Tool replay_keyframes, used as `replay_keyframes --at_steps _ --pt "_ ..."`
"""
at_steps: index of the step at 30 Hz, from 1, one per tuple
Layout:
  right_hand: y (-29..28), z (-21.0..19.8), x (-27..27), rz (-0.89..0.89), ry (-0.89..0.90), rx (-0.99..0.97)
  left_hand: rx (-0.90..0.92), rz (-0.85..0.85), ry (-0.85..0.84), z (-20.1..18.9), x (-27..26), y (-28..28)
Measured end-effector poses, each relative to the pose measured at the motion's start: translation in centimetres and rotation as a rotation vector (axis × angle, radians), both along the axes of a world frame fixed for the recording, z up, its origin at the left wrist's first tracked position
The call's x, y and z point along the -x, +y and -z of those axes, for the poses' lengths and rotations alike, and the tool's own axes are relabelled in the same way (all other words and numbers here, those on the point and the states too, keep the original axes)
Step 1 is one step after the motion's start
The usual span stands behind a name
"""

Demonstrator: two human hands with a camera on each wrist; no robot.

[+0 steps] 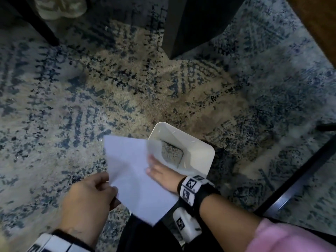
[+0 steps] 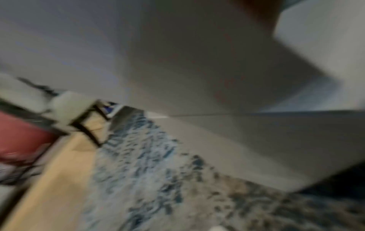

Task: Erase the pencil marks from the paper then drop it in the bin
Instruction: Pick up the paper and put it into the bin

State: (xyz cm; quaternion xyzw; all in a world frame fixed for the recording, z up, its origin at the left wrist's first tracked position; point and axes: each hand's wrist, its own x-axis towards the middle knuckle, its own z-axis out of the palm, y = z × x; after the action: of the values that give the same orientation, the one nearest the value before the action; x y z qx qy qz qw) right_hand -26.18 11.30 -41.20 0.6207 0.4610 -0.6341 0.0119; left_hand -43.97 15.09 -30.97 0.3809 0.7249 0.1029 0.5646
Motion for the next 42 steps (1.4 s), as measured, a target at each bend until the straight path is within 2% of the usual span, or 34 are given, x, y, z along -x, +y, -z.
replay_keyframes --at_steps 3,4,6,7,8,10,12,13,14,15,17,18,20,22,23,25,26,27,28,30,32,33,35,39,40,42 --pt "0.5 2.4 -3.5 0.081 -0.334 0.242 0.012 0.014 0.036 0.0 0.6 0.1" --pt "1.0 2.3 -3.9 0.072 -0.354 0.240 0.013 0.013 0.026 0.0 0.7 0.2" --pt "1.8 1.4 -3.5 0.044 -0.232 0.092 -0.005 0.062 0.013 -0.3 0.4 0.3" --pt "1.8 0.8 -2.9 0.075 -0.139 0.089 -0.022 0.097 0.015 -0.5 0.1 0.3" --pt "1.5 0.6 -2.4 0.091 -0.099 0.162 -0.036 0.100 0.017 -0.5 -0.1 0.3" --pt "0.1 1.4 -3.1 0.214 -0.194 0.285 -0.025 0.047 0.016 -0.3 -0.1 0.6" --pt "0.3 2.1 -4.2 0.124 -0.415 0.337 0.010 -0.032 0.020 0.4 0.3 0.7" --pt "0.5 1.7 -4.5 0.020 -0.516 0.295 0.027 -0.027 0.018 0.5 0.3 0.7" --pt "0.5 1.2 -4.5 -0.096 -0.542 0.178 0.038 -0.009 0.017 0.8 0.3 0.7" --pt "0.6 0.2 -3.8 -0.149 -0.472 -0.005 0.038 0.000 0.012 0.8 0.1 0.7" --pt "0.7 -3.0 -0.7 -0.123 -0.138 -0.211 0.038 0.021 -0.009 0.8 -0.4 0.7" --pt "0.5 -5.1 1.3 -0.116 0.034 -0.233 0.037 0.028 -0.017 0.8 -0.7 0.7" --pt "-1.0 -6.2 3.3 -0.123 0.225 -0.204 0.060 -0.001 -0.049 0.7 -1.1 0.8" --pt "-2.4 -4.7 1.9 -0.087 0.177 -0.100 0.107 -0.051 -0.110 0.6 -1.2 1.0" --pt "-2.8 -3.5 0.5 -0.084 0.076 -0.007 0.122 -0.054 -0.129 0.4 -1.1 1.0" --pt "-3.0 -1.4 -2.4 -0.147 -0.265 0.167 0.143 -0.036 -0.142 0.4 -0.7 1.1" --pt "-2.8 -1.1 -3.2 -0.138 -0.389 0.178 0.156 -0.022 -0.153 0.3 -0.6 1.1" --pt "-2.5 -1.3 -3.4 -0.081 -0.410 0.136 0.165 -0.014 -0.156 0.4 -0.6 1.1" --pt "-2.2 -1.5 -2.7 0.004 -0.336 0.049 0.170 -0.010 -0.157 0.4 -0.7 1.0" --pt "-1.8 -3.2 -0.1 0.119 -0.035 -0.102 0.181 -0.028 -0.156 0.5 -1.1 1.0" --pt "-2.2 -4.5 2.6 0.107 0.185 -0.130 0.183 -0.040 -0.159 0.6 -1.5 0.9" --pt "-2.7 -4.6 2.9 0.054 0.209 -0.114 0.187 -0.040 -0.161 0.7 -1.5 0.9" --pt "-3.3 -3.2 1.7 -0.020 0.089 -0.036 0.191 -0.045 -0.149 0.7 -1.4 1.0" --pt "-3.5 0.1 -2.8 -0.081 -0.499 0.267 0.202 -0.031 -0.094 0.4 -1.1 1.1" --pt "-3.3 0.1 -3.0 -0.067 -0.534 0.245 0.202 -0.018 -0.082 0.3 -1.1 1.1" --pt "-2.5 -0.8 -2.0 -0.026 -0.361 0.040 0.212 -0.006 -0.060 0.2 -1.3 1.1"
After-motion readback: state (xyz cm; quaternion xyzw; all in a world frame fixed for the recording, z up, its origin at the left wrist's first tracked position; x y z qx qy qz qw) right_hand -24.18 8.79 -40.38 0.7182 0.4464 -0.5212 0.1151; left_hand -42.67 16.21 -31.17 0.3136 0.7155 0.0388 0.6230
